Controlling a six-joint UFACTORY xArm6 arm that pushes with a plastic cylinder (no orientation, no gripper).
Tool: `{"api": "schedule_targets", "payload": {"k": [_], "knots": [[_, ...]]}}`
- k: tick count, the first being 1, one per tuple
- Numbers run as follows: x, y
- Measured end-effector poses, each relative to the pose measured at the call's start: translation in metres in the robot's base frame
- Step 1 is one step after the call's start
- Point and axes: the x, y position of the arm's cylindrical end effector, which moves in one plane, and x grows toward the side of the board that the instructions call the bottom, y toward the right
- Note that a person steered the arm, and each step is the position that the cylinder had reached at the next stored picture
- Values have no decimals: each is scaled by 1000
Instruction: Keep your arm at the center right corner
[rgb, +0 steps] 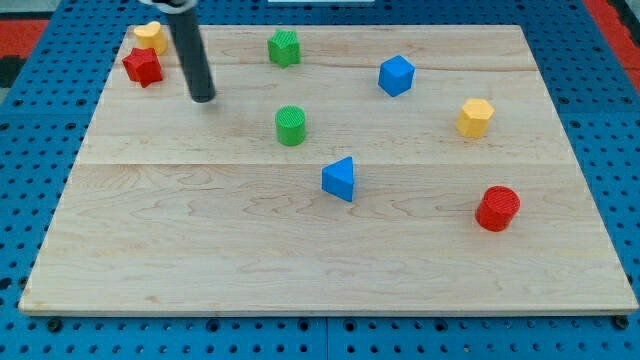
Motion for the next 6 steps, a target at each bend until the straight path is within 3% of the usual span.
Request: {"api": "schedule_targets", "payload": {"k": [1,3,4,5,6], "knots": [[4,82],[87,254],[107,345],[71,396],[27,370]]}}
